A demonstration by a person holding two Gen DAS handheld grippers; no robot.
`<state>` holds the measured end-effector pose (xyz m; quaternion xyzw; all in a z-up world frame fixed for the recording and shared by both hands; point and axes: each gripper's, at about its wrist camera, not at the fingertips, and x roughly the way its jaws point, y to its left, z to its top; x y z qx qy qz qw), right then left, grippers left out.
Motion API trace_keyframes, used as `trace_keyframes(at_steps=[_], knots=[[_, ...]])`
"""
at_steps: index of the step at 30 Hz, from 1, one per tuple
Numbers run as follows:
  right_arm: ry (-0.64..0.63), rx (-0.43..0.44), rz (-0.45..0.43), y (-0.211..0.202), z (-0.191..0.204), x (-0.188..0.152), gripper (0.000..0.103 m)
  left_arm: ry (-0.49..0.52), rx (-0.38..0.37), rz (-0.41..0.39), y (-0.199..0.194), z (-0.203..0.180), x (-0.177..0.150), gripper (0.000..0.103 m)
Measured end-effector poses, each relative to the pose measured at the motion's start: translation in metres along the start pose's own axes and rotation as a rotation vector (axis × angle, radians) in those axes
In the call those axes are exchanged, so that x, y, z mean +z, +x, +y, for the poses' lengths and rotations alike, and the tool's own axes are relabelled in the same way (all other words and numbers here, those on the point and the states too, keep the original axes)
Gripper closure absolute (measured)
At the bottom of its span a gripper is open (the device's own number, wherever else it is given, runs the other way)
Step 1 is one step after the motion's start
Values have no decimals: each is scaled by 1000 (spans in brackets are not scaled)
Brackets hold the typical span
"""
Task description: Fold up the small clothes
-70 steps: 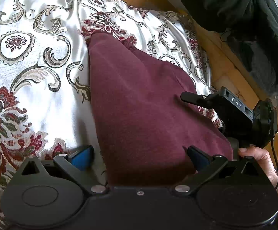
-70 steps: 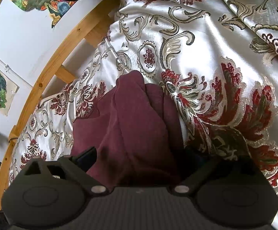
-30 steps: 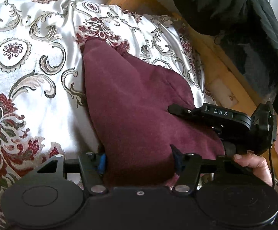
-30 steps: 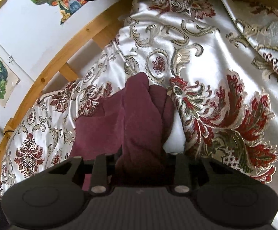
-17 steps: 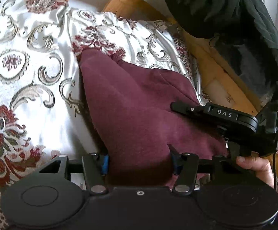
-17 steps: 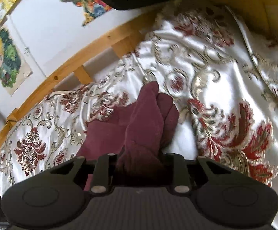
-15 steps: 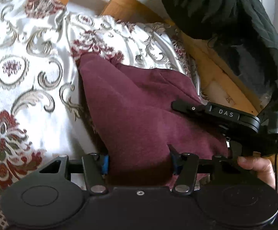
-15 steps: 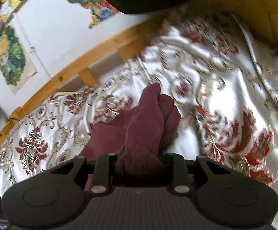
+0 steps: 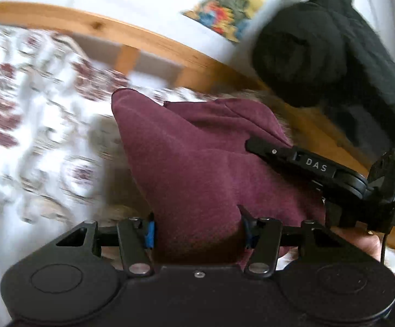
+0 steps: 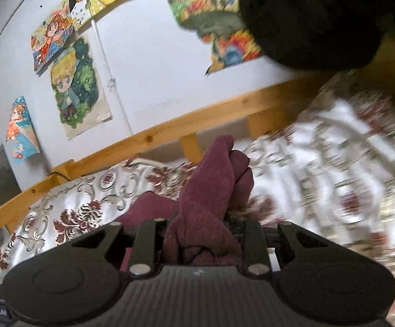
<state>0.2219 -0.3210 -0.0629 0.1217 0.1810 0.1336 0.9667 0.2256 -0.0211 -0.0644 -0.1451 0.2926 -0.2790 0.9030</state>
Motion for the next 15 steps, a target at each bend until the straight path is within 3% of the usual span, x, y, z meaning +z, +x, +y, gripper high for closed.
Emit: trace_keyframes(at_steps=[3,6,9,10,15], knots=[[-39,11,75,47,16,-15,75,8,113,18,6,26,0,46],[-44,8,164,80,24,-34,74,-115,161,75,16,64,-8,46],[-51,-6,194,82,21,-41,65,-252,144,87,20,86,-11,44],[-41,-11,195,79,18,-40,55,-256,149,87,20,87,-10,43],[-27,-65,175,69,7,-35,39,-215,190,100,25,75,-5,36]])
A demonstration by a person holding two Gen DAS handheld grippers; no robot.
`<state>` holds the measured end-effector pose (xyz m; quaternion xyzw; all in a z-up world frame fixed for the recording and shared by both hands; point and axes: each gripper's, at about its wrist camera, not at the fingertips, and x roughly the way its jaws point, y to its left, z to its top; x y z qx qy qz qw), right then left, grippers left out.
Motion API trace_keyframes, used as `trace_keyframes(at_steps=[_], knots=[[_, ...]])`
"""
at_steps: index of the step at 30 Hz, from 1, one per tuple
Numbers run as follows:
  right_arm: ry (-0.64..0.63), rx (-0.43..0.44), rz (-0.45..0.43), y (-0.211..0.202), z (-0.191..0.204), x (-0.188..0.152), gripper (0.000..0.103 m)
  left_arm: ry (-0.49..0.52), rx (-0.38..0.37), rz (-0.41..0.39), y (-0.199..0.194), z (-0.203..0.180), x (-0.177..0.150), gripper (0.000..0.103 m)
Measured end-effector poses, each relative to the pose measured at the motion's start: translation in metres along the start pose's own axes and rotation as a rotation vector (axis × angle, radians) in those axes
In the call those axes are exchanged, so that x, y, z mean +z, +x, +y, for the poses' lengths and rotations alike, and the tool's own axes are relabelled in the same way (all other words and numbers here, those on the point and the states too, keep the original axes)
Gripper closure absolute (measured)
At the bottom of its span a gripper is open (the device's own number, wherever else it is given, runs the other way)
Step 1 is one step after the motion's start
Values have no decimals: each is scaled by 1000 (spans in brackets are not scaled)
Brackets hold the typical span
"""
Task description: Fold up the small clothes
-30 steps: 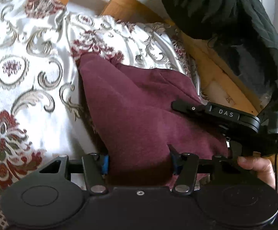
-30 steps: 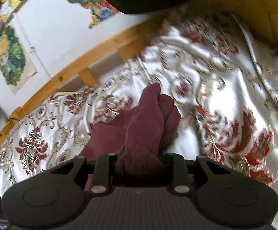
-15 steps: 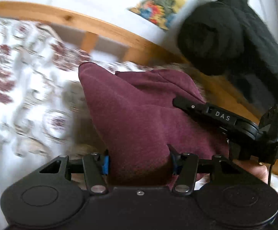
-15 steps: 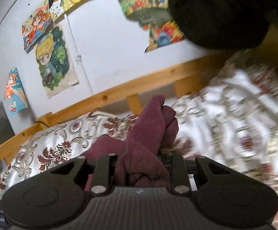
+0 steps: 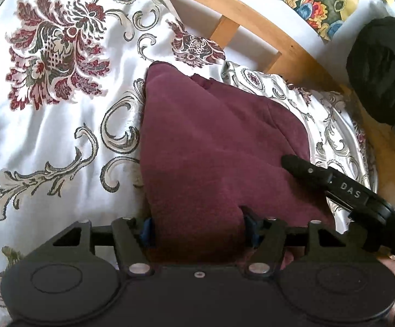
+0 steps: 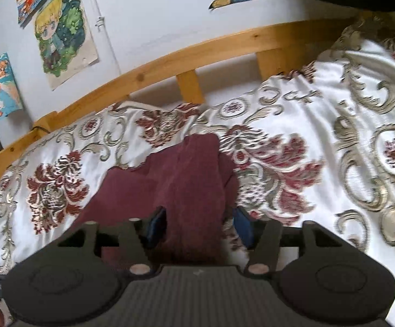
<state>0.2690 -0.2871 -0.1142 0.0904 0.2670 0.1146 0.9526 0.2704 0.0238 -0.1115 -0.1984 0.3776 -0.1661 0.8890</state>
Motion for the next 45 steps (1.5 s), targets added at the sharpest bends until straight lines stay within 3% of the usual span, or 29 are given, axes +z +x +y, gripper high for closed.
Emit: trace_keyframes(at_steps=[7,10,12,15,18,19,25,28,30,35,37,38,45], knots=[[-16,-81,-28,-14,1,2,13,54,70,-11,-19,-12,0,14],[-44,-100,-62,-22,8,4,12,100,105,-44,-32,-23,2,2],[-80,-126,-86,-19,15,10,13,132,154,-72,-42,-30,2,1],[-108,-147,-95,-8,24,18,30,173,198,-83,-54,-39,2,1],[-149,-186,-49,13,31,22,64,209,234,-78,-63,-46,2,1],[-157,-181,-57,16,32,23,91,219,245,-74,-66,-47,2,1],[-234,-147,-163,25,41,33,95,232,272,-49,-88,-48,1,1],[-220,-153,-126,34,37,34,94,196,297,-31,-105,-47,0,1],[-202,-161,-104,31,32,31,89,156,291,-23,-119,-44,-2,1],[-134,-139,-123,-15,27,35,46,101,290,-82,-154,-48,-9,1],[-122,-128,-130,-39,30,36,39,113,296,-116,-165,-54,-12,1],[-124,-128,-139,-53,34,35,30,126,298,-134,-170,-58,-13,1],[-56,-130,-211,-148,60,20,8,258,291,-204,-207,-78,-34,1]])
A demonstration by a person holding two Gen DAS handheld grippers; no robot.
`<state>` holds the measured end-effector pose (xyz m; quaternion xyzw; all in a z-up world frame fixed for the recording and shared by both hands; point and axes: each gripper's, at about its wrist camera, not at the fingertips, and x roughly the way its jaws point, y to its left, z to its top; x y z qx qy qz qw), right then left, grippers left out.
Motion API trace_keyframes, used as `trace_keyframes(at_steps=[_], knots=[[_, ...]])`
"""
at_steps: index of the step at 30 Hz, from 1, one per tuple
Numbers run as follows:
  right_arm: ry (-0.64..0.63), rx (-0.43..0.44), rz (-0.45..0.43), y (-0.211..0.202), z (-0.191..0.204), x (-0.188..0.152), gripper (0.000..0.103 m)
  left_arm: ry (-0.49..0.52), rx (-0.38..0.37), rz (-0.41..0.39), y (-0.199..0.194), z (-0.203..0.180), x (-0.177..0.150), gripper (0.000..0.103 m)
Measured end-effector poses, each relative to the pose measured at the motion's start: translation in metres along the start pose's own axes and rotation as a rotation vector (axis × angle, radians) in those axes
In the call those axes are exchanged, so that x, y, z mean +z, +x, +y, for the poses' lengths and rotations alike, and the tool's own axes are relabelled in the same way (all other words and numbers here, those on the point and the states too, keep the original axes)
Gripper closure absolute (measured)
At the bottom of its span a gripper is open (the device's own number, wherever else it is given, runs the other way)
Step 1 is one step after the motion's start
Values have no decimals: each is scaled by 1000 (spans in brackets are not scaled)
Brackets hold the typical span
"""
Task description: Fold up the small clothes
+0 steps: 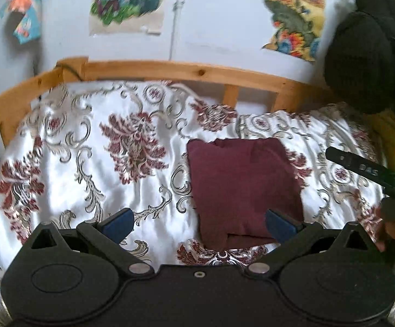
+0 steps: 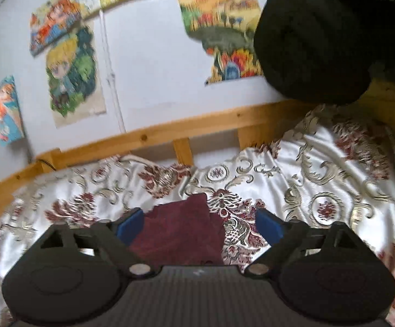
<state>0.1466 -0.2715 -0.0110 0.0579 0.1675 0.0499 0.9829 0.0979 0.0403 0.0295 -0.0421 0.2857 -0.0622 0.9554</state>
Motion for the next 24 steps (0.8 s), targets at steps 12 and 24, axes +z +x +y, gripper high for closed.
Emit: trace_keyframes(at_steps=[12,24], knots=[[-82,-48,-129,-159,37,-33,0,90,-14,-102,-69,7,-47,1],[-98,-107,-57,-194,41,-63,0,100,5,-65,-73,16,-79,1]])
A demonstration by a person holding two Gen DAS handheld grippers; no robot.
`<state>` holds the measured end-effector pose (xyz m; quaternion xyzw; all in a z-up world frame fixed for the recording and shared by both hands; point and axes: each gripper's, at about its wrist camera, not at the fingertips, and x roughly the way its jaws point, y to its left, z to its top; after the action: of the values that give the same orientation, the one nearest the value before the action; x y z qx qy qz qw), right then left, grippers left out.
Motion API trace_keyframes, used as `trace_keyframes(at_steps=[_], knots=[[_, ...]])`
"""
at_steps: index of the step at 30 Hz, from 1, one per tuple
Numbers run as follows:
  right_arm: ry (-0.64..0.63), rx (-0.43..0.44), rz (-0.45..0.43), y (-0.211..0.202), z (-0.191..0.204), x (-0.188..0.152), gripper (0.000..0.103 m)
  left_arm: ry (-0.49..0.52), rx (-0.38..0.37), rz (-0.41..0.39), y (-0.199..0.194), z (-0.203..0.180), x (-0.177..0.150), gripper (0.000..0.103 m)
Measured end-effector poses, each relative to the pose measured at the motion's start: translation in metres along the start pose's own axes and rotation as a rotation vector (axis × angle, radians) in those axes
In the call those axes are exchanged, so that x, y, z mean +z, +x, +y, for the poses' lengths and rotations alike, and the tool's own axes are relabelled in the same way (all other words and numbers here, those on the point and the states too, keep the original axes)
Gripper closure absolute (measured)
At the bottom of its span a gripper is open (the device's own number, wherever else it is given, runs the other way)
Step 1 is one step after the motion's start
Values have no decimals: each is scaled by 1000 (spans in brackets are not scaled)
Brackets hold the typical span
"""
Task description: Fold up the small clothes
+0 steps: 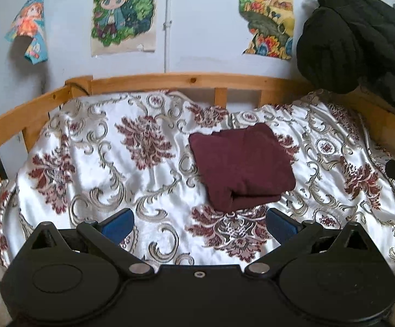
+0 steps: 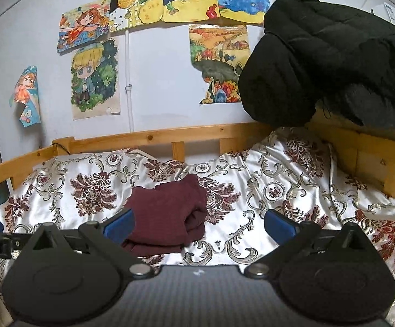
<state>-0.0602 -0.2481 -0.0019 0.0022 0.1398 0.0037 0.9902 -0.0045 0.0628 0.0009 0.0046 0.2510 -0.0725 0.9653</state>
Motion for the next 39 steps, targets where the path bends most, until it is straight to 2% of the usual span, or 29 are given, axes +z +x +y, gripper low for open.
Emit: trace_keyframes(at_steps=[9,39], knots=[[5,12,49,11,0,-6,0,-39,30,29,9,6,-1,1],[10,16,63,14,0,-7,0,-36,37,41,12,6,-4,1]])
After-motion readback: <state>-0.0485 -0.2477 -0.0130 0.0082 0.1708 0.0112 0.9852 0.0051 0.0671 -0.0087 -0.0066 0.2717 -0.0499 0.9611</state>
